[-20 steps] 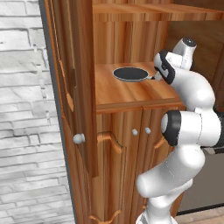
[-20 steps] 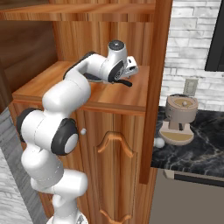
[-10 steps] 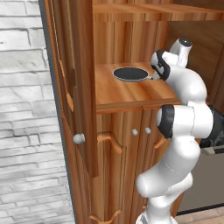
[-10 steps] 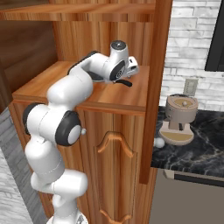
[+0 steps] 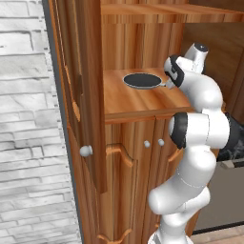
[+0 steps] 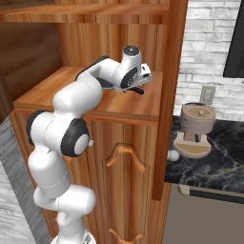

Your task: Retrieve the pan from the cabinet, then place the raw meat into the pan to avoid contamination.

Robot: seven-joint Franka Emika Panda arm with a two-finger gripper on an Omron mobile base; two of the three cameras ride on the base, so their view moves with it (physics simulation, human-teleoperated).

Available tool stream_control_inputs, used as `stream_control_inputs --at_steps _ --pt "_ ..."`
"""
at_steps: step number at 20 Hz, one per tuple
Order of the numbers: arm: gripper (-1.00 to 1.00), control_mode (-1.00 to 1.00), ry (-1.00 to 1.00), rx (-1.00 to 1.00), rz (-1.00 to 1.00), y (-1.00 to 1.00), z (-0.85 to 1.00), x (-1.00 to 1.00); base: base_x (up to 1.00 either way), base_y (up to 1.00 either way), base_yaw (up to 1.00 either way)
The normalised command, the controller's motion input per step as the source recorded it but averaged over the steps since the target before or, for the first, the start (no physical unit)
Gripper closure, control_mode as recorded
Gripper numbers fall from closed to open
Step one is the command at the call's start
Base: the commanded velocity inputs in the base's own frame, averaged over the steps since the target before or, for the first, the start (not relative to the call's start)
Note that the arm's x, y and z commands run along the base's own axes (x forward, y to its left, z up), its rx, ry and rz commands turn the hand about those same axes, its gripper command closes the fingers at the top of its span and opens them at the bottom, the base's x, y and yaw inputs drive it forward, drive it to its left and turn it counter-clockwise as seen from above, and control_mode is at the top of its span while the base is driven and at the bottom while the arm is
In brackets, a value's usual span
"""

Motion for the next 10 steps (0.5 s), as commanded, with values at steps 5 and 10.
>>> stream_control_inputs --at_steps 5,10 --pt "-1.00 -1.00 0.02 0.02 0.00 0.00 -0.11 0.00 0.00 0.00 0.00" --pt "1.00 -1.00 0.01 0.01 0.00 0.00 -0.09 0.00 0.00 0.00 0.00"
